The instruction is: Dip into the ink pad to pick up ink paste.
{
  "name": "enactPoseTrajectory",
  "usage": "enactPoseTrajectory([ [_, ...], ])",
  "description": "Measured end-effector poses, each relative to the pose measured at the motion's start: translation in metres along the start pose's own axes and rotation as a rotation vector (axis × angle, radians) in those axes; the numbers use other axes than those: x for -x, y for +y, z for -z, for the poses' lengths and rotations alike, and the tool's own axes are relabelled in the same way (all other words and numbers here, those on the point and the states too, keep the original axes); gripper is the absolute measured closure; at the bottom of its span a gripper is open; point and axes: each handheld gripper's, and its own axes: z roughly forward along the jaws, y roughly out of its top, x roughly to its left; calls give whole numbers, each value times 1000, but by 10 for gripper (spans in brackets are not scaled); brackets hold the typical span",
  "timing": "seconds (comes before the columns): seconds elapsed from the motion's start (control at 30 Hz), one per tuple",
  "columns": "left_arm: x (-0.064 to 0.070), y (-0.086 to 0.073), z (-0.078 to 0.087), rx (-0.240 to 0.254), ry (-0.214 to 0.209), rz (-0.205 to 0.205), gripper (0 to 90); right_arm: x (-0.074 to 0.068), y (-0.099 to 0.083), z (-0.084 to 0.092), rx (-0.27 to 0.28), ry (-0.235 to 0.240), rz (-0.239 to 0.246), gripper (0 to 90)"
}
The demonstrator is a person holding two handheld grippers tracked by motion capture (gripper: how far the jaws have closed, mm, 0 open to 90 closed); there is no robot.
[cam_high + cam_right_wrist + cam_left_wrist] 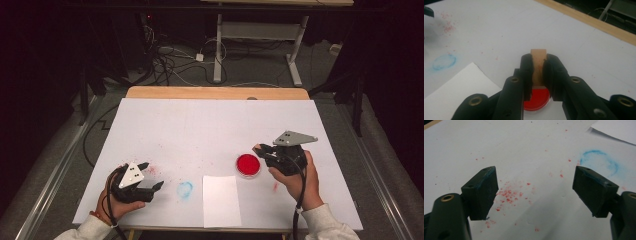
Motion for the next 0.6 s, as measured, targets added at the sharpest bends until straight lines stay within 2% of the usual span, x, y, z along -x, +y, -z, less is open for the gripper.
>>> enactPoseTrajectory([
  [0.2, 1, 2, -2, -3, 0, -9, 199, 5, 17, 21, 57, -10, 4, 764],
  [0.33, 3, 2, -3, -14, -3, -19, 198, 6, 28, 26, 84, 3, 9, 764],
  [0.43, 3, 1, -2, -17, -3, -21, 198, 4, 31, 22, 83, 11, 21, 764],
  [0.6, 3, 0, 0, -13, 0, -15, 195, 0, 23, 3, 26, 30, 29, 764],
])
